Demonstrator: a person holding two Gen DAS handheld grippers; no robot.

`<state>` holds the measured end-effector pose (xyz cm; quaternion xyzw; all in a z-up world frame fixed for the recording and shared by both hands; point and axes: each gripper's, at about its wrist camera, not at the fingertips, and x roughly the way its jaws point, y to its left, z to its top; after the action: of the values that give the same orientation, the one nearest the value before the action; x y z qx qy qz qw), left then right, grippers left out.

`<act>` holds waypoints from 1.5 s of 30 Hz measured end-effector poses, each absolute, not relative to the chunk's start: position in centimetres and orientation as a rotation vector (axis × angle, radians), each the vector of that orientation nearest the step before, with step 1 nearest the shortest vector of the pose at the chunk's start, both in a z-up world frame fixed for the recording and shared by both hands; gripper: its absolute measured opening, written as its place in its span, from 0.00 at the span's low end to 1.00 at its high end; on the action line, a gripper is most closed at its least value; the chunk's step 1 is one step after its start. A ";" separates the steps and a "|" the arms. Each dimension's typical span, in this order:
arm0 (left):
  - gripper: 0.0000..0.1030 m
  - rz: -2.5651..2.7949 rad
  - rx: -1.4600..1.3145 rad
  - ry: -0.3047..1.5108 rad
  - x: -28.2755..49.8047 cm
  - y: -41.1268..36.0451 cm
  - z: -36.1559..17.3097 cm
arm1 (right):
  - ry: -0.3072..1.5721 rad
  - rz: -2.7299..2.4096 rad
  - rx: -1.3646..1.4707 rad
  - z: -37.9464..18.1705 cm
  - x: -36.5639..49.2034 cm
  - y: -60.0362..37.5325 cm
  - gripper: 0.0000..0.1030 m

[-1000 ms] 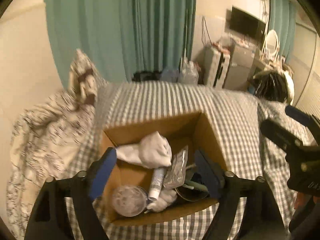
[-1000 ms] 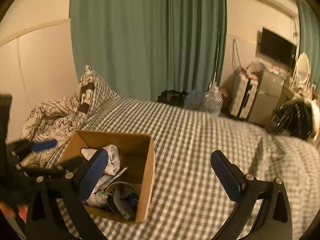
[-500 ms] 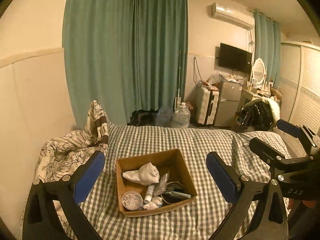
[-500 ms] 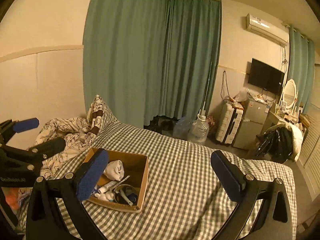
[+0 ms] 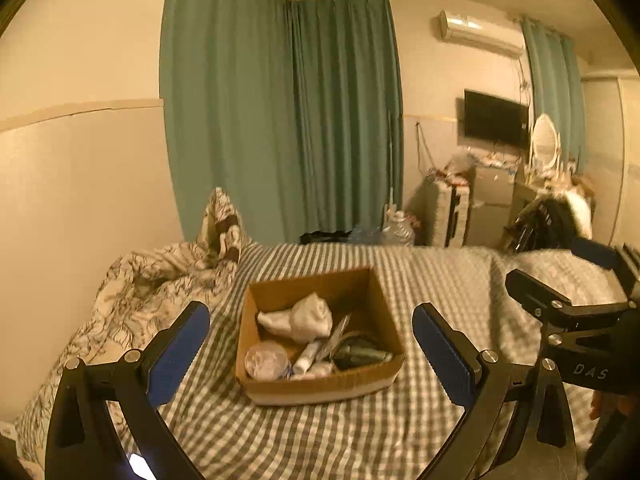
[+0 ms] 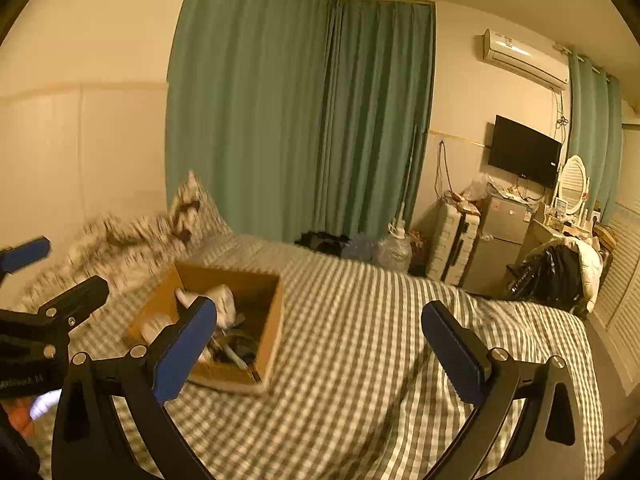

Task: Organize objects

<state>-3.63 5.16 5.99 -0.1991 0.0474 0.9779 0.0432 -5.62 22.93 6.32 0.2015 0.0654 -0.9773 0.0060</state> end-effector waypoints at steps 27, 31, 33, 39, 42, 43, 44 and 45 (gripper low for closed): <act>1.00 2.995 -0.798 0.046 -4.3 2.6 1.0 | 0.203 -3.076 0.675 1.8 -6.0 22.6 1.00; 1.00 2.995 -0.793 0.048 -4.4 2.6 1.2 | 0.195 -3.082 0.676 1.8 -6.0 22.9 1.00; 1.00 2.998 -0.793 0.060 -4.4 2.7 1.2 | 0.190 -3.085 0.674 1.9 -6.0 23.1 1.00; 1.00 2.995 -0.803 0.055 -4.5 2.6 1.2 | 0.182 -3.089 0.677 1.9 -6.1 23.2 1.00; 1.00 2.994 -0.805 0.059 -4.4 2.6 1.2 | 0.181 -3.089 0.680 1.9 -6.1 23.2 1.00; 1.00 2.994 -0.808 0.061 -4.5 2.6 1.1 | 0.181 -3.089 0.681 1.9 -6.1 23.2 1.00; 1.00 2.994 -0.810 0.062 -4.5 2.6 1.0 | 0.182 -3.090 0.682 1.9 -6.1 23.2 1.00; 1.00 2.995 -0.811 0.064 -4.5 2.6 1.0 | 0.182 -3.089 0.684 1.8 -6.1 23.2 1.00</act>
<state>-4.49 2.58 1.00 -0.2614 0.0207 0.9648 0.0192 -6.10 23.18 1.84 0.2157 0.0575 -0.9747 -0.0139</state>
